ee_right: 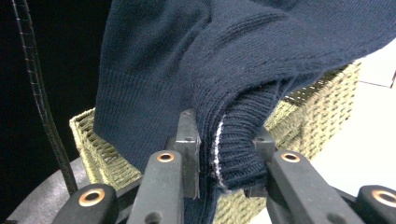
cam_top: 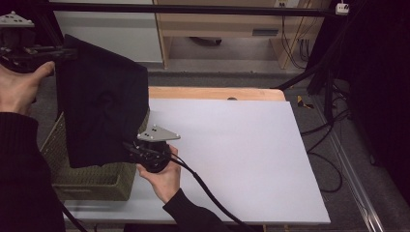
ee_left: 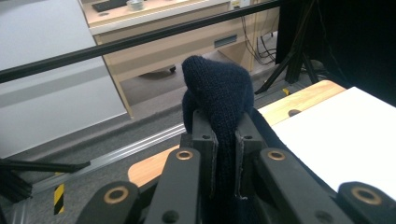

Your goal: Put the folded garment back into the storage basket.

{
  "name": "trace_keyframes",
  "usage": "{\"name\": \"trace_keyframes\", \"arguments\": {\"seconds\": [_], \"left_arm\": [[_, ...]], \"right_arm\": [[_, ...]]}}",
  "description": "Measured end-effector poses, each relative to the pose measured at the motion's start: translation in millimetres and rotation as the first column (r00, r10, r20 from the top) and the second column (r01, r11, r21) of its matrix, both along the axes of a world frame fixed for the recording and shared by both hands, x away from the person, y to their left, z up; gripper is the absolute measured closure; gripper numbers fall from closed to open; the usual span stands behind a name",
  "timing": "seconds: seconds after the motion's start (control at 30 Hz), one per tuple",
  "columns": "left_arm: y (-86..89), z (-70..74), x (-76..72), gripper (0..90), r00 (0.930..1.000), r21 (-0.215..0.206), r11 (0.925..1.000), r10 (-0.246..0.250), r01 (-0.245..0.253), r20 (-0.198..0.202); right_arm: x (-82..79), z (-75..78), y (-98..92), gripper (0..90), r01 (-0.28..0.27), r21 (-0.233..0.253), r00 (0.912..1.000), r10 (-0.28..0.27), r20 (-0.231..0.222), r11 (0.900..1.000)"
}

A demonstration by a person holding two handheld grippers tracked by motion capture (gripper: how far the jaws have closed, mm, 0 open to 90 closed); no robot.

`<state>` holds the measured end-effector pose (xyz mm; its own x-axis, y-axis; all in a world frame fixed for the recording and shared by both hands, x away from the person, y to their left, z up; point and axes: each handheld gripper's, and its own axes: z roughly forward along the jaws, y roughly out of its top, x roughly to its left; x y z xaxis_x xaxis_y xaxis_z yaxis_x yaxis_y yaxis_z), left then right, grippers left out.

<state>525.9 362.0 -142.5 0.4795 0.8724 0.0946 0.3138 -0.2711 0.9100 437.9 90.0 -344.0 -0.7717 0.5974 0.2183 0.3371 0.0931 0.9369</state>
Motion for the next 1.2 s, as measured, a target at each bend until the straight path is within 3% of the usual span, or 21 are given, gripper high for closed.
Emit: {"name": "trace_keyframes", "arguments": {"seconds": [0.47,0.7,0.87,0.9,0.93,0.97,1.03,1.07,1.1,1.13,1.17,1.2], "left_arm": [[31.9,-17.2,8.0,82.4,0.9993,0.015,0.9998,0.015,-0.014,-0.033],[45.0,-37.4,20.8,82.3,0.9972,0.007,0.9998,0.020,-0.019,-0.072],[54.2,-58.3,38.9,82.1,0.9901,0.017,0.9988,0.047,-0.045,-0.132],[56.8,-64.5,43.7,81.7,0.9866,0.016,0.9980,0.064,-0.062,-0.150],[60.3,-72.7,49.8,80.4,0.9819,0.010,0.9965,0.084,-0.083,-0.170],[68.9,-97.3,64.4,76.1,0.9614,0.022,0.9854,0.169,-0.169,-0.217],[77.6,-126.2,74.3,48.0,0.9385,-0.021,0.9670,0.241,-0.254,-0.247],[81.1,-138.3,75.8,48.3,0.9268,-0.047,0.9601,0.252,-0.276,-0.278],[83.2,-148.0,76.0,47.5,0.9183,-0.063,0.9531,0.266,-0.296,-0.293],[83.2,-148.0,76.0,44.4,0.9183,-0.063,0.9531,0.266,-0.296,-0.293],[83.8,-160.4,73.5,39.5,0.9114,-0.098,0.9476,0.260,-0.304,-0.319],[83.8,-160.4,73.5,37.2,0.9114,-0.098,0.9476,0.260,-0.304,-0.319]], "right_arm": [[-2.0,-10.8,41.0,72.4,-0.001,-0.034,1.0000,0.002,0.003,0.999],[-2.4,-24.2,58.9,72.1,0.014,-0.070,0.9999,-0.014,-0.008,0.997],[-3.2,-34.7,71.9,69.8,0.027,-0.098,0.9995,-0.029,-0.015,0.995],[-2.6,-37.4,74.8,66.1,0.026,-0.113,0.9996,-0.027,-0.009,0.993],[-1.7,-40.1,78.0,56.7,0.026,-0.143,0.9997,-0.026,0.003,0.989],[-1.1,-42.3,79.6,46.8,0.027,-0.174,0.9996,-0.025,0.012,0.984],[-3.3,-40.0,74.0,28.2,0.040,-0.231,0.9962,-0.021,0.084,0.972],[-4.6,-36.7,68.8,14.6,0.054,-0.249,0.9935,-0.027,0.111,0.967],[-5.0,-32.1,61.7,14.4,0.056,-0.254,0.9937,-0.029,0.108,0.966],[-4.1,-27.5,52.6,16.6,0.040,-0.226,0.9949,-0.018,0.100,0.973],[-2.2,-23.2,43.2,13.9,0.032,-0.184,0.9960,-0.016,0.087,0.982],[0.0,-19.2,33.9,12.8,0.037,-0.162,0.9965,-0.024,0.081,0.986]]}}
